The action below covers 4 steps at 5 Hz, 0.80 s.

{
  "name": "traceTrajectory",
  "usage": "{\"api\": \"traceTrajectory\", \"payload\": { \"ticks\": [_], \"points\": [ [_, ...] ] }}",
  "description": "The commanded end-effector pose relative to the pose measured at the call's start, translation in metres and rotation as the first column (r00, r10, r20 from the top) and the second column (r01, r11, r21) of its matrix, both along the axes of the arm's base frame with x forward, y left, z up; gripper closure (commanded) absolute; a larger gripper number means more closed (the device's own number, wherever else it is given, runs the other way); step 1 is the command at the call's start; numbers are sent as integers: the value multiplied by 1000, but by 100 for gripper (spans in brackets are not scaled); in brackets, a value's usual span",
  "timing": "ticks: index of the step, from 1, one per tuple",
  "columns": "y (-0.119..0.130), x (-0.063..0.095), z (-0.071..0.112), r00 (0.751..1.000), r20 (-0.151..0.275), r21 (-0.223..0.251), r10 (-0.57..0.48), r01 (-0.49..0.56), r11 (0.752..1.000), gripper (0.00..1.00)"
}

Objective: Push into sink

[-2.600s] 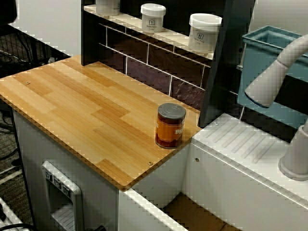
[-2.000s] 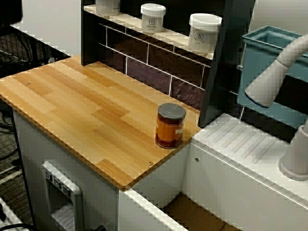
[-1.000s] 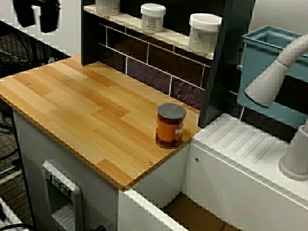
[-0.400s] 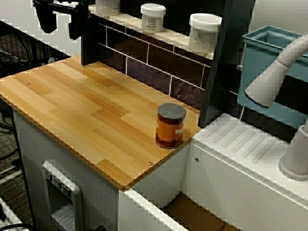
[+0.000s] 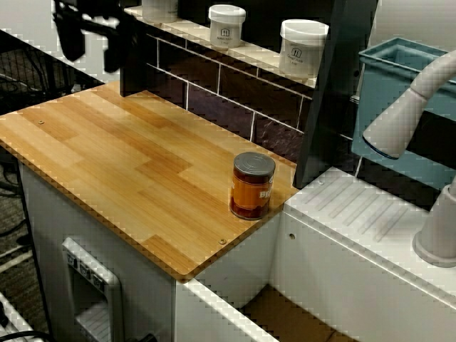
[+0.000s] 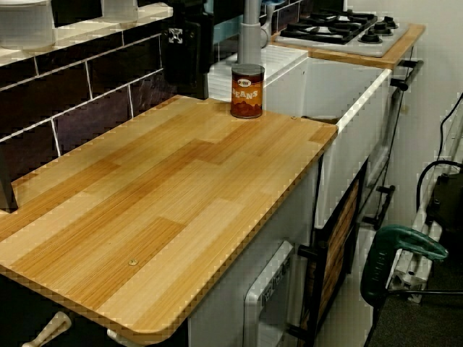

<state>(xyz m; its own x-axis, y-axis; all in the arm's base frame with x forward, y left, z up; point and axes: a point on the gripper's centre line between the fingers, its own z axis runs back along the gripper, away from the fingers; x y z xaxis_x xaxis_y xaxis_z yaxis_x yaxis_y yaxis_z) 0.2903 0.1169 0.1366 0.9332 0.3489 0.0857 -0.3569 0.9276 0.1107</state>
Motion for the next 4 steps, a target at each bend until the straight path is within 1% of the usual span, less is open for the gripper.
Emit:
{"api": "traceTrajectory", "payload": {
  "ticks": [1, 2, 3, 4],
  "points": [
    [-15, 21, -20, 995, 9, 46, -99, 98, 994, 0],
    [-26, 26, -24, 991, 1, 49, -134, 134, 990, 0],
    [-44, 26, -35, 989, -1, 18, -148, 148, 989, 0],
    [-77, 22, -40, 980, 5, 5, -199, 199, 980, 0]
  ]
}}
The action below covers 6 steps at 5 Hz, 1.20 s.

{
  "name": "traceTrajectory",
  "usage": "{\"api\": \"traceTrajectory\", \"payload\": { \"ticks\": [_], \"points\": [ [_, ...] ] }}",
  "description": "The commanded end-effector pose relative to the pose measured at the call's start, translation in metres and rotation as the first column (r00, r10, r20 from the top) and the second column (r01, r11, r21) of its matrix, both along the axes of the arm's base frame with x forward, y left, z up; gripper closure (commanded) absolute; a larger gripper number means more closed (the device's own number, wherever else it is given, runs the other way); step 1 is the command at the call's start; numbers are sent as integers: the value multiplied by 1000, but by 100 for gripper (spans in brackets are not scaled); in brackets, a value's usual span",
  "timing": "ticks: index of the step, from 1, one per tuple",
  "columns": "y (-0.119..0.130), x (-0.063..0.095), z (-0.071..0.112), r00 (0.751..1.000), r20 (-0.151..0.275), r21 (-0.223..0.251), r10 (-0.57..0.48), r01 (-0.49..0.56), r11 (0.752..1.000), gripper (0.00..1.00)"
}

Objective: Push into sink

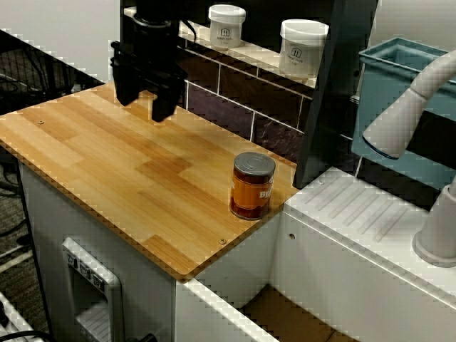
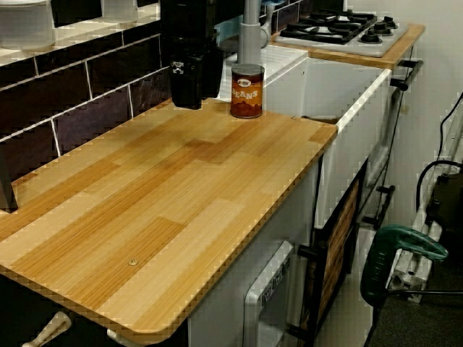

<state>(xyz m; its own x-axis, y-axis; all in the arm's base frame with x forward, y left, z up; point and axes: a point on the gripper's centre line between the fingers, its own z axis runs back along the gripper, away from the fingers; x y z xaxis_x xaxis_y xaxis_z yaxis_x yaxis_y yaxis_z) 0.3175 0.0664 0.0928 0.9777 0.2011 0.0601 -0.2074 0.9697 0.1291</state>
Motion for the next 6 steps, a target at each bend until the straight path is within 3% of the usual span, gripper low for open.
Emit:
{"api": "traceTrajectory", "payload": {
  "ticks": [1, 3, 5, 6],
  "points": [
    [-51, -8, -2, 997, 47, -12, -61, 62, 998, 0],
    [-65, -7, -10, 996, 46, 4, -71, 71, 997, 0],
    [-41, 6, -5, 996, 55, 57, -70, 67, 996, 0],
    [-25, 17, -6, 998, 54, 49, -41, 38, 998, 0]
  ]
}}
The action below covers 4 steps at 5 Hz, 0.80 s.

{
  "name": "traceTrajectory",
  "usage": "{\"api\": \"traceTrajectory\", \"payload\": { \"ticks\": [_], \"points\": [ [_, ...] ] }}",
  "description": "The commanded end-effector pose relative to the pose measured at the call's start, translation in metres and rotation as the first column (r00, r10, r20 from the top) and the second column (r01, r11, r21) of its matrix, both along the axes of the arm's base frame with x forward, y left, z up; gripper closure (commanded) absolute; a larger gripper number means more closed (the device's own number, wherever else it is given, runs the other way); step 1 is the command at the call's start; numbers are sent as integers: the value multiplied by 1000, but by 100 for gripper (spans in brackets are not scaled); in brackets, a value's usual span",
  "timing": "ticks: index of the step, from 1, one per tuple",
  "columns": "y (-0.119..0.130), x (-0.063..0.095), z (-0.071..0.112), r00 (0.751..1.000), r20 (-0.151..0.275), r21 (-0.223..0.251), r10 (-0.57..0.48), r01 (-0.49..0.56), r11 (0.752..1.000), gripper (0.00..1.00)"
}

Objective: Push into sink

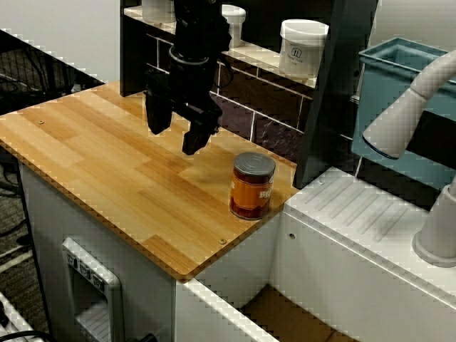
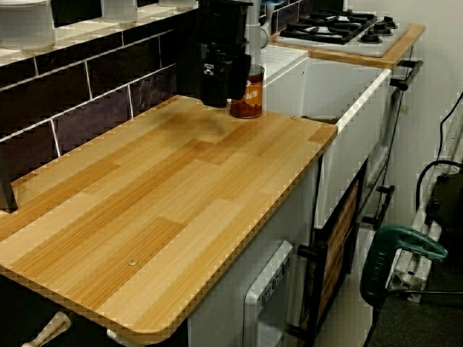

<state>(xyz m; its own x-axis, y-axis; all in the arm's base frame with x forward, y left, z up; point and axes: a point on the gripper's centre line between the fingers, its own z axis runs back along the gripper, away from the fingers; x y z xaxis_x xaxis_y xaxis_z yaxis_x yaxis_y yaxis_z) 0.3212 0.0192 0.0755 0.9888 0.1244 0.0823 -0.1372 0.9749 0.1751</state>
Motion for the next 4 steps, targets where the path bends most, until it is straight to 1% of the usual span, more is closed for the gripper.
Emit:
{"api": "traceTrajectory", "payload": {
  "ticks": [1, 2, 3, 4],
  "points": [
    [22, 21, 9, 999, 36, -11, 37, -37, 999, 0],
    [13, 27, 4, 999, 25, -25, 23, -22, 999, 0],
    [2, 28, -1, 1000, 13, -34, 3, -2, 999, 0],
    [-14, 25, -5, 1000, 1, -62, -16, 16, 998, 0]
  ]
}}
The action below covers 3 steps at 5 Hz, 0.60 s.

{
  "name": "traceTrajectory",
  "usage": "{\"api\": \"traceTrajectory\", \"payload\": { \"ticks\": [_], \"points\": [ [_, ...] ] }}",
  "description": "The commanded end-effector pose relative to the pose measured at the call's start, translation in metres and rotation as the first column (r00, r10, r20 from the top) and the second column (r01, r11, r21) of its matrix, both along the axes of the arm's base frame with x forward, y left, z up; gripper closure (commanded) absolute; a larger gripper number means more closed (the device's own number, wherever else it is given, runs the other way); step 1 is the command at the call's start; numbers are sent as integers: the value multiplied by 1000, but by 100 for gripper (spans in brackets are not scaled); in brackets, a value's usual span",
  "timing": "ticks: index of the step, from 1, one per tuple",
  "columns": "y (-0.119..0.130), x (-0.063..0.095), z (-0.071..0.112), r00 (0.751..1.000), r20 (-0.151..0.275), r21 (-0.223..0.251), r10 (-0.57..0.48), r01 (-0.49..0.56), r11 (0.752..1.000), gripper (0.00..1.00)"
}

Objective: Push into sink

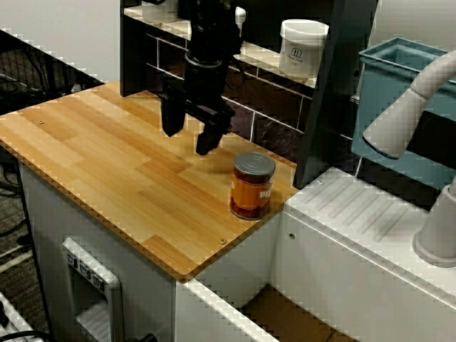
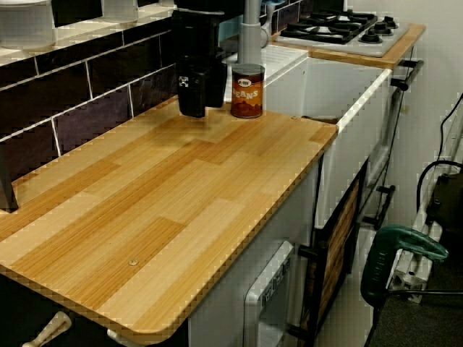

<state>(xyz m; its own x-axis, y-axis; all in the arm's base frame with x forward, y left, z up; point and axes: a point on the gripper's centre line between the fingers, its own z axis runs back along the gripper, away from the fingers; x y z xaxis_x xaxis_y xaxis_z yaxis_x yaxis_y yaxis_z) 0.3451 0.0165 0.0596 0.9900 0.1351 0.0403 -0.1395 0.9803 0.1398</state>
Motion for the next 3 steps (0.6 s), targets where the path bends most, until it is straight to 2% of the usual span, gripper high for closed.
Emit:
{"api": "traceTrajectory", "payload": {
  "ticks": [1, 3],
  "points": [
    [-32, -4, 7, 998, 24, -55, -51, 52, 997, 0],
    [-66, -12, 9, 996, 18, -119, -87, 88, 989, 0]
  ]
}}
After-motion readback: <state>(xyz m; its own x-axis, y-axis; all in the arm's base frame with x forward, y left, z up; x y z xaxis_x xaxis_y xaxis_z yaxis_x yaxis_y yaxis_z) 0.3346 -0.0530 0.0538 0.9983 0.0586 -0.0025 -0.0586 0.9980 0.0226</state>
